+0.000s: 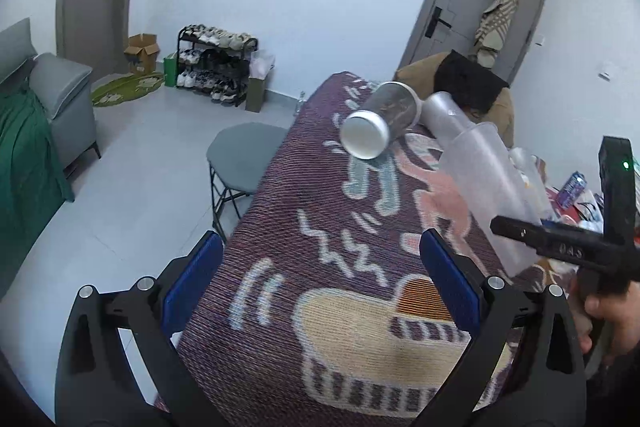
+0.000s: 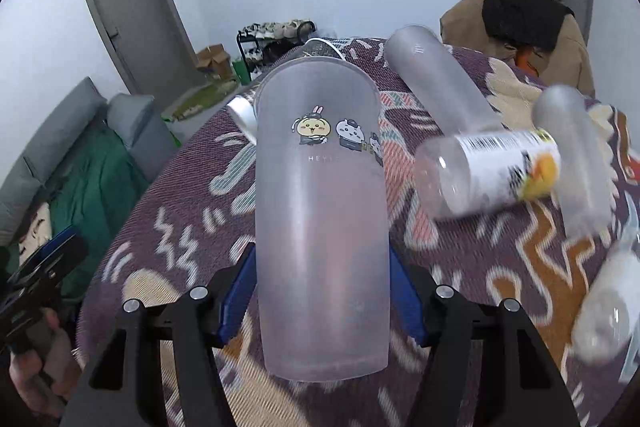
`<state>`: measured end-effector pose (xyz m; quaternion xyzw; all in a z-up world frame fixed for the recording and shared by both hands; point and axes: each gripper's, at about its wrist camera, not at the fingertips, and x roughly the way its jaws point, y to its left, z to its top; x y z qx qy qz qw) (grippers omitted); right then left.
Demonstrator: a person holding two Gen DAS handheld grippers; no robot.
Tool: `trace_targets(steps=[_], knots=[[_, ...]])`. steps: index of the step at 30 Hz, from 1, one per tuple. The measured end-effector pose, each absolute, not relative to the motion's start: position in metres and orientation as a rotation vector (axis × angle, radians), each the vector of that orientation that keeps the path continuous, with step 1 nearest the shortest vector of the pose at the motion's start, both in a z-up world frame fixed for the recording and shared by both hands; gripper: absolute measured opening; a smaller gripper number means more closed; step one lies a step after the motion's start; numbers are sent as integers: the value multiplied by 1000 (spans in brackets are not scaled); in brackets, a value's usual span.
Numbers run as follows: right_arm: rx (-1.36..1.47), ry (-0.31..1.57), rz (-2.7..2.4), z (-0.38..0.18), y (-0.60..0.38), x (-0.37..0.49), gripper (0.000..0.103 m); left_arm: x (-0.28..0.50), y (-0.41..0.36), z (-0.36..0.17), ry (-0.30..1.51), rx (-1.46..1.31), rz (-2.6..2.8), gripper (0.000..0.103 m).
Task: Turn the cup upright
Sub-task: 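Lift the frosted cup with the right gripper and rotate it rim-up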
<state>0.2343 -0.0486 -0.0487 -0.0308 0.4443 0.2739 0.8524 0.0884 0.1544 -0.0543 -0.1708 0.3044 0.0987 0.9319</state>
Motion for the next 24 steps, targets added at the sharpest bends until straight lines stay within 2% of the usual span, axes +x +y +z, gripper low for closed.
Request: trace_targets(steps=[12,24], knots=[[103,923,520,-40,-113,154,62,77,100,-36,632,-266,66,98],[251,931,437,-57,-156,104,62,82,60,-39,704,-206,-23,98]])
